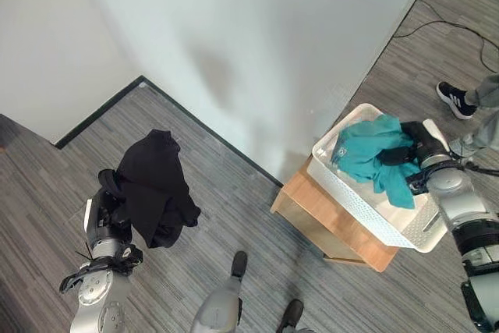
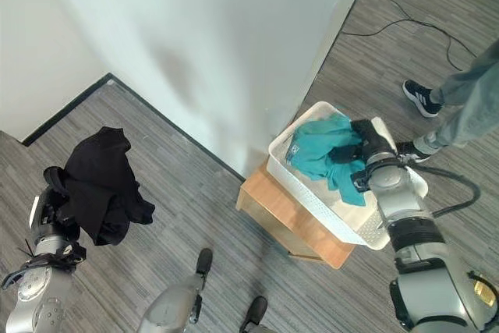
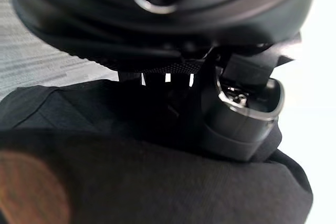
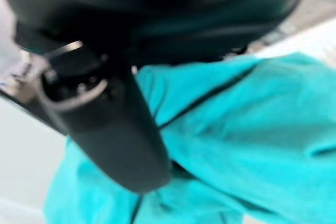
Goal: Pick up bed clothes into laundry basket.
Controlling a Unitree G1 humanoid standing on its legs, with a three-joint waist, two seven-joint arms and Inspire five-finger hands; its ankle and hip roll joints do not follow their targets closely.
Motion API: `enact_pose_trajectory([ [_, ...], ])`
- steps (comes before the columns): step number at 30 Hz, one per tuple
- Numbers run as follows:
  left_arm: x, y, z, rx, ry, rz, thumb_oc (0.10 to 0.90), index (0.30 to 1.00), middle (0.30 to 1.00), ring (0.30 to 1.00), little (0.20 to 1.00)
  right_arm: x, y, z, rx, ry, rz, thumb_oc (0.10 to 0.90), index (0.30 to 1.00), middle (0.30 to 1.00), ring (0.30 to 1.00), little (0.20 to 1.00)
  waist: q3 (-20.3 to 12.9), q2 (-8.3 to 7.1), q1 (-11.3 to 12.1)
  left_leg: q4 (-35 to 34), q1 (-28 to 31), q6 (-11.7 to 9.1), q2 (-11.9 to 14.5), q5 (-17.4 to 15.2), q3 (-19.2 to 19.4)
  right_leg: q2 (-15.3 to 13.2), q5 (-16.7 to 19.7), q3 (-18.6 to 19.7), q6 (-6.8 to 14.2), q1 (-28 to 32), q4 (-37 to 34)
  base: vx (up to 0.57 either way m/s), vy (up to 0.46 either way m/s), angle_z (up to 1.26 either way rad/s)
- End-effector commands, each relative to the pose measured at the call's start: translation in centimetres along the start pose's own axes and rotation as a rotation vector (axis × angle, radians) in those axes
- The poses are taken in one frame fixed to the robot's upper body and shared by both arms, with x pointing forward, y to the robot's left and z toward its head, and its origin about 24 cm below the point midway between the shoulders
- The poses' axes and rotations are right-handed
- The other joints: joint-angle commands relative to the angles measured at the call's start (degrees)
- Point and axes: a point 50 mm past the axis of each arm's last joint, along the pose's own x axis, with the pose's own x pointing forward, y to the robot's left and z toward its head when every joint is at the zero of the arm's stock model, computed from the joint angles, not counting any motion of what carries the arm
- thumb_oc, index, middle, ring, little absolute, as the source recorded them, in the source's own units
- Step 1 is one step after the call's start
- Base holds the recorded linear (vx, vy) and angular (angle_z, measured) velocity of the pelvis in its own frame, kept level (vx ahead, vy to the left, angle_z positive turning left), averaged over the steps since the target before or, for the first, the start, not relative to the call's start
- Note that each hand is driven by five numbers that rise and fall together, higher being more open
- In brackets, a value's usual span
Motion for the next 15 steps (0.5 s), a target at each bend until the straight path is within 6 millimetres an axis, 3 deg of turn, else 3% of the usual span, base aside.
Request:
enact_pose_trajectory([
  [1, 0.6, -1.4, 6.9, -0.049, -0.335, -0.085, 0.400, 0.300, 0.300, 0.300, 0.300, 0.3, -4.1, 6.8, -0.070, -0.202, -0.091, 0.800, 0.900, 0.900, 0.900, 0.900, -2.9, 0.04, 0.9, 0.1, 5.2, -5.2, 3.8, -6.8, 1.3, -4.6, 3.0, -0.9, 2.7, -4.5, 0.3, 0.03, -0.016, 0.04],
  [8, 0.6, -1.2, 7.0, -0.051, -0.339, -0.069, 0.400, 0.300, 0.300, 0.300, 0.300, -0.1, -5.5, 8.1, -0.089, -0.249, -0.136, 0.800, 0.900, 0.900, 0.900, 0.900, -3.0, -0.10, 0.5, 0.1, 5.1, -5.3, 3.9, -6.8, 1.2, -4.4, 2.6, -0.9, 2.7, -4.3, 0.3, 0.00, 0.000, 0.00],
  [15, 0.6, -1.2, 7.2, -0.044, -0.352, -0.058, 0.400, 0.300, 0.300, 0.300, 0.300, -2.3, -8.3, 11.0, -0.056, -0.425, -0.218, 0.800, 0.900, 0.900, 0.900, 0.900, -3.6, -0.78, -1.2, 0.1, 5.9, -5.2, 3.8, -7.6, 2.1, -4.5, 2.5, -0.2, 2.9, -4.1, 0.3, 0.00, 0.003, 0.00],
])
